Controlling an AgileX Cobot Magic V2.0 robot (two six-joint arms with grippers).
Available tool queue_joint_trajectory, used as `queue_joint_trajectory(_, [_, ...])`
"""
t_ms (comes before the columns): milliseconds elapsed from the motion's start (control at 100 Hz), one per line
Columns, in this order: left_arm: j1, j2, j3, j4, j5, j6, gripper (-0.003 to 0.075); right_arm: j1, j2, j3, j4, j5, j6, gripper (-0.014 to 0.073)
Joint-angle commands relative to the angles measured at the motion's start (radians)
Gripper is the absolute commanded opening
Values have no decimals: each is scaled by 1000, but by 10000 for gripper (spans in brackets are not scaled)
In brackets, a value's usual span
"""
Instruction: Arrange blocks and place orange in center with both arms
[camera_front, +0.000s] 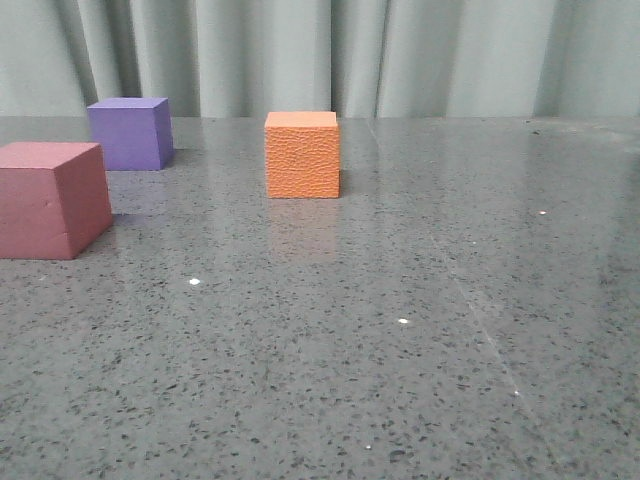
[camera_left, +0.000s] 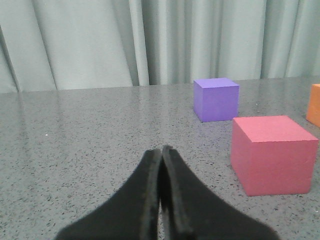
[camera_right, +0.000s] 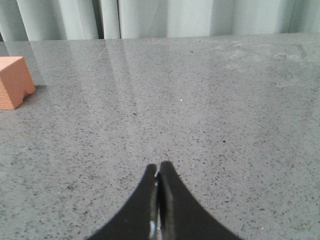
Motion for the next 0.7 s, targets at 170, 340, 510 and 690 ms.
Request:
queue_joint_trajectory(170, [-5, -32, 53, -10, -82, 3, -19, -32, -69, 94, 47, -173, -68, -67])
queue_joint_trajectory(340, [-5, -32, 53, -10, -82, 3, -19, -32, -77, 112, 47, -171, -67, -67])
queue_joint_trajectory(510, [-5, -32, 53, -10, -82, 3, -19, -32, -77, 112, 47, -189, -67, -67])
queue_joint_trajectory(690, [-5, -32, 53, -10, -82, 3, -19, -32, -77, 112, 47, -187, -67, -67])
